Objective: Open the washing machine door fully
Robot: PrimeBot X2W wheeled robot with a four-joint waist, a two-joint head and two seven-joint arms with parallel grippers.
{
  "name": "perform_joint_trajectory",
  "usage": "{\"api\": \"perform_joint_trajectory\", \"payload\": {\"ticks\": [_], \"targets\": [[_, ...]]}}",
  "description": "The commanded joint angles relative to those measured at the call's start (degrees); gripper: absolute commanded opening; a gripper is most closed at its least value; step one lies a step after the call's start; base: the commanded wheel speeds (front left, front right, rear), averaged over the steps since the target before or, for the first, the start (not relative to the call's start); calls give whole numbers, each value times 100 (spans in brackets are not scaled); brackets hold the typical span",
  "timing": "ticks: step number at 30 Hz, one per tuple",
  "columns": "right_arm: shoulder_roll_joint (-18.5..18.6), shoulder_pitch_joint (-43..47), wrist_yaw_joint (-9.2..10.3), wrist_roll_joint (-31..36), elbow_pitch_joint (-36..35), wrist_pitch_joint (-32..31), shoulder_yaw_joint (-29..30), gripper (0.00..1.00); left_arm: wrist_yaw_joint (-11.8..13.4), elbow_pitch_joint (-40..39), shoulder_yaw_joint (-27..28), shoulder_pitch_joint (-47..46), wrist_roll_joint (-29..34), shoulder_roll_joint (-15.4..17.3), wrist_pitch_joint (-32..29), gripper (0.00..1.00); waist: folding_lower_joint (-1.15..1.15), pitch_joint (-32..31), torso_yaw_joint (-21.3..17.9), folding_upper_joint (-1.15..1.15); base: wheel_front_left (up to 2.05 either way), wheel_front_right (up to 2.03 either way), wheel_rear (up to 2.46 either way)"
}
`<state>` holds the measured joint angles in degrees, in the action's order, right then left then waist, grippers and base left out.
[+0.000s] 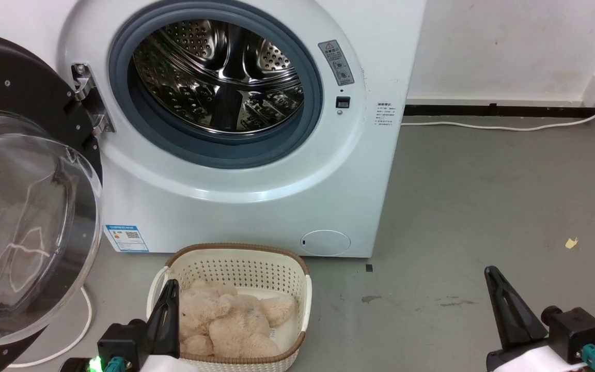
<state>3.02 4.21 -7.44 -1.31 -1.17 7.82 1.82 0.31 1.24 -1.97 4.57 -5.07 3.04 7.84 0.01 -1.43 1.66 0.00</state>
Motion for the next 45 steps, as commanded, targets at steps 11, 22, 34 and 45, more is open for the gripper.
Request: {"api": "perform_joint_trajectory", "payload": {"ticks": [11,22,34,45], "targets": [[-8,-130,-3,42,33,-154,-36,0,-18,-40,48,-155,119,-2,-161,0,0,26,-30,0,0,0,0],[-9,-190,-3,61,51,-283,-66,0,-21,-58,79,-217,199,-5,-289,0,0,50,-58,0,0,0,0],[-11,-261,-3,82,71,-436,-101,0,-24,-78,115,-291,293,-8,-441,0,0,78,-91,0,0,0,0],[-12,-321,-4,101,88,-565,-132,0,-27,-95,146,-353,373,-11,-569,0,0,103,-119,0,0,0,0]]}}
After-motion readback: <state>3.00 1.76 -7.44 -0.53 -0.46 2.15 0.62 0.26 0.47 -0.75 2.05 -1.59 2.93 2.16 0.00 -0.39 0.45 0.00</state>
